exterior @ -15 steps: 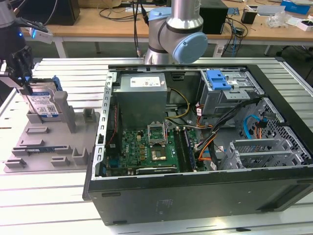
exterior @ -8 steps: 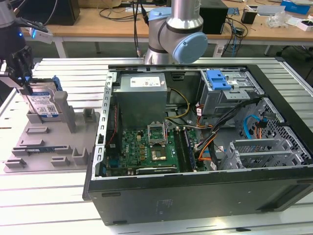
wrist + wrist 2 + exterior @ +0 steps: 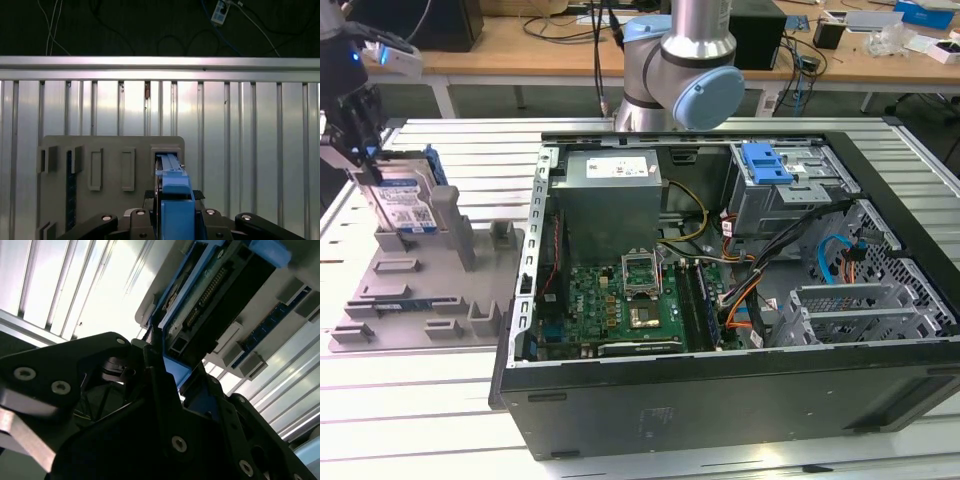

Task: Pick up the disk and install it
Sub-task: 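Pick up the disk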

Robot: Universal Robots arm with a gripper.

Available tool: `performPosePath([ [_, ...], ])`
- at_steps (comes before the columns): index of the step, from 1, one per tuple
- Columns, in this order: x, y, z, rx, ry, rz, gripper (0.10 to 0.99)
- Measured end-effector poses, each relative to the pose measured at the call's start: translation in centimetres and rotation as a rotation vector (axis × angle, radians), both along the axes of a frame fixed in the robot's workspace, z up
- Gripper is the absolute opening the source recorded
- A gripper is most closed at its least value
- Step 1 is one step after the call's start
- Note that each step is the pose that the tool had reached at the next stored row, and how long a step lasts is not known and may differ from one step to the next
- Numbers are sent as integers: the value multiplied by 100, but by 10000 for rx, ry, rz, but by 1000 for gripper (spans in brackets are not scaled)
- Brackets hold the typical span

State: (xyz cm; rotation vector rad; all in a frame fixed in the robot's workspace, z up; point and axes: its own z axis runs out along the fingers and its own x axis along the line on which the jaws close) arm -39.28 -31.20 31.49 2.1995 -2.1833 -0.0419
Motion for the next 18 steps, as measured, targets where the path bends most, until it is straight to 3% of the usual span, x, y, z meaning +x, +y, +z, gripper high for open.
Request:
performPosePath([
  [6, 0, 0, 297, 0, 0, 1, 369],
  [8, 0, 0, 462, 0, -1, 1, 369],
  [12, 0, 0, 641, 0, 0, 1, 369],
  [15, 0, 0, 866, 0, 0, 1, 369],
  [18, 0, 0, 1030, 1, 0, 1, 369],
])
